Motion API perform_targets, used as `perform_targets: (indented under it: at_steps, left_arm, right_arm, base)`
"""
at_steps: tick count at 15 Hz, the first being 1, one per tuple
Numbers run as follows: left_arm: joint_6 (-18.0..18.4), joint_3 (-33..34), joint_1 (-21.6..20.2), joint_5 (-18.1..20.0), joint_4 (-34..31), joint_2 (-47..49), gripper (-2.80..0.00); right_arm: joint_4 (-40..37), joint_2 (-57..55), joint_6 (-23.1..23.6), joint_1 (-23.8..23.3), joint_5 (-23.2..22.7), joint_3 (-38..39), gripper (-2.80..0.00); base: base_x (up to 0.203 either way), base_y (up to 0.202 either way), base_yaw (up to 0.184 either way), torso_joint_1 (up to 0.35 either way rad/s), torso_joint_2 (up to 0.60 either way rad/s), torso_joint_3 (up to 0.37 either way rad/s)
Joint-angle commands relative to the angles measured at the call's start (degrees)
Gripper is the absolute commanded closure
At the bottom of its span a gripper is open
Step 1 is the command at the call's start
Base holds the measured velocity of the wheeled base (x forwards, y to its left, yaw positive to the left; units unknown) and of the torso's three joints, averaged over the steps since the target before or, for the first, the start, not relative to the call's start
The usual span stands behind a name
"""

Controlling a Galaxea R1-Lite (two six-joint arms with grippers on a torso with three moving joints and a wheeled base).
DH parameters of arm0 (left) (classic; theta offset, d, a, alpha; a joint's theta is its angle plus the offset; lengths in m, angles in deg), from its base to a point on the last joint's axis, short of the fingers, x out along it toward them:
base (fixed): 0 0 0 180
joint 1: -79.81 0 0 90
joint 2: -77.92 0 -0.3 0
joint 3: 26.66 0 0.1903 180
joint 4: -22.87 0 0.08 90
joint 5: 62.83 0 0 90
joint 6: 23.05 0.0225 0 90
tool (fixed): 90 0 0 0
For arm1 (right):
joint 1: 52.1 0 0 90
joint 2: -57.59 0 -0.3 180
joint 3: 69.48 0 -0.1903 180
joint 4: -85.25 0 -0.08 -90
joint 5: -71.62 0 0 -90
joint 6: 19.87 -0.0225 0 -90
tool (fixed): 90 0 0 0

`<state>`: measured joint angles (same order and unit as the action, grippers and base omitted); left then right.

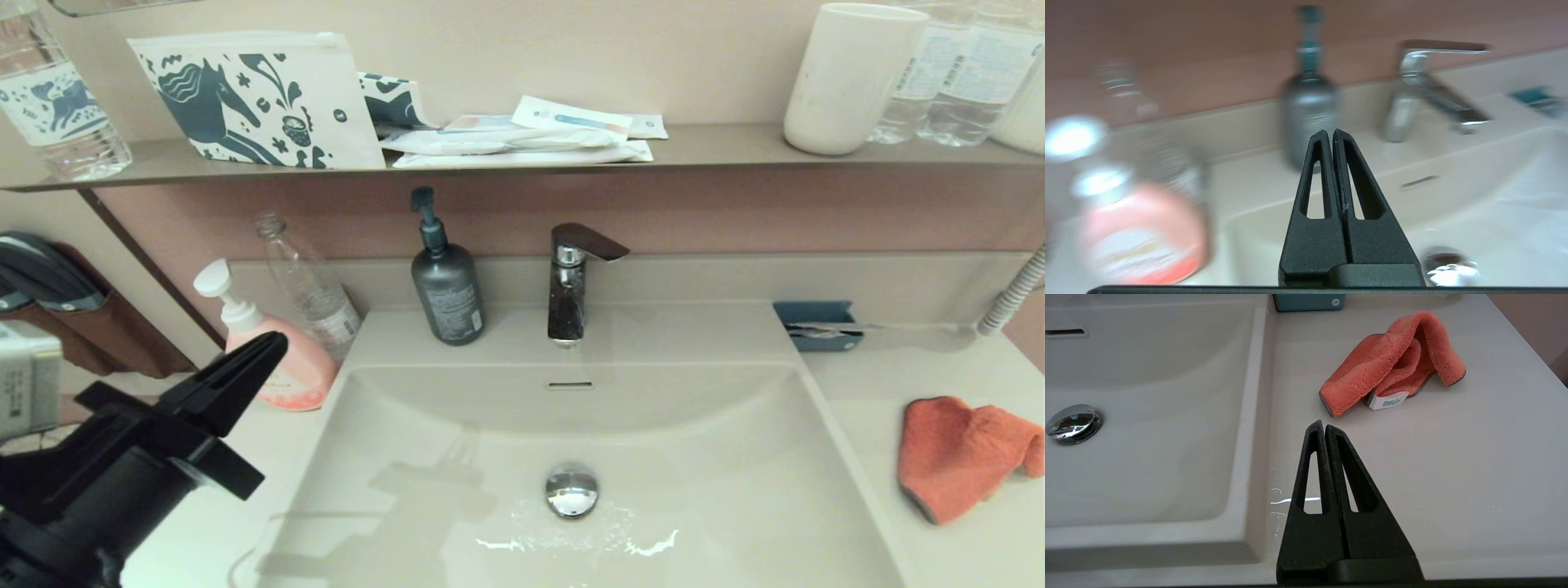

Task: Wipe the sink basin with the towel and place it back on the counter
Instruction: Pick up the cloth

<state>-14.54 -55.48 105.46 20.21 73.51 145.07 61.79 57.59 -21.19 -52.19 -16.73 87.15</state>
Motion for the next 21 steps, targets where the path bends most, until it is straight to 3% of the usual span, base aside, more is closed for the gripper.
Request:
perform_targets:
  at_steps: [1, 5, 7, 11, 13, 16, 18, 21]
  left_arm:
    - [0.12, 2.73, -5.71, -0.08, 0.33, -6.64, 0.00]
    - [0.53, 3.70, -17.43, 0.00, -5.99, -18.74, 0.00]
    - [1.03, 3.78, -18.66, 0.08, -13.44, -27.42, 0.00]
    - [1.22, 3.03, -19.95, 0.80, -34.68, -47.51, 0.00]
    - [0.77, 2.54, -22.22, 0.94, -42.58, -50.80, 0.00]
    - [0.63, 1.85, -25.73, 3.41, -49.20, -51.72, 0.00]
    - [0.63, 2.44, -25.86, 4.77, -52.70, -55.99, 0.00]
    - [0.59, 2.09, -25.83, 5.49, -63.60, -64.83, 0.00]
  right_arm:
    - [0.01, -0.09, 0.00, 0.01, 0.02, 0.00, 0.00]
    - [0.01, -0.09, 0.00, 0.01, 0.02, 0.00, 0.00]
    - [0.01, -0.08, 0.00, 0.01, 0.02, 0.00, 0.00]
    - [0.01, -0.09, 0.00, 0.01, 0.02, 0.00, 0.00]
    - [0.01, -0.09, 0.00, 0.01, 0.02, 0.00, 0.00]
    - [0.01, -0.09, 0.00, 0.01, 0.02, 0.00, 0.00]
    - [0.01, -0.09, 0.00, 0.01, 0.02, 0.00, 0.00]
    - [0.01, 0.37, 0.00, 0.01, 0.02, 0.00, 0.00]
  base:
    - [0.000, 0.000, 0.000, 0.000, 0.00, 0.000]
    - [0.000, 0.000, 0.000, 0.000, 0.00, 0.000]
    - [0.000, 0.000, 0.000, 0.000, 0.00, 0.000]
    - [0.000, 0.000, 0.000, 0.000, 0.00, 0.000]
    - [0.000, 0.000, 0.000, 0.000, 0.00, 0.000]
    - [0.000, 0.000, 0.000, 0.000, 0.00, 0.000]
    - [0.000, 0.000, 0.000, 0.000, 0.00, 0.000]
    - [0.000, 0.000, 0.000, 0.000, 0.00, 0.000]
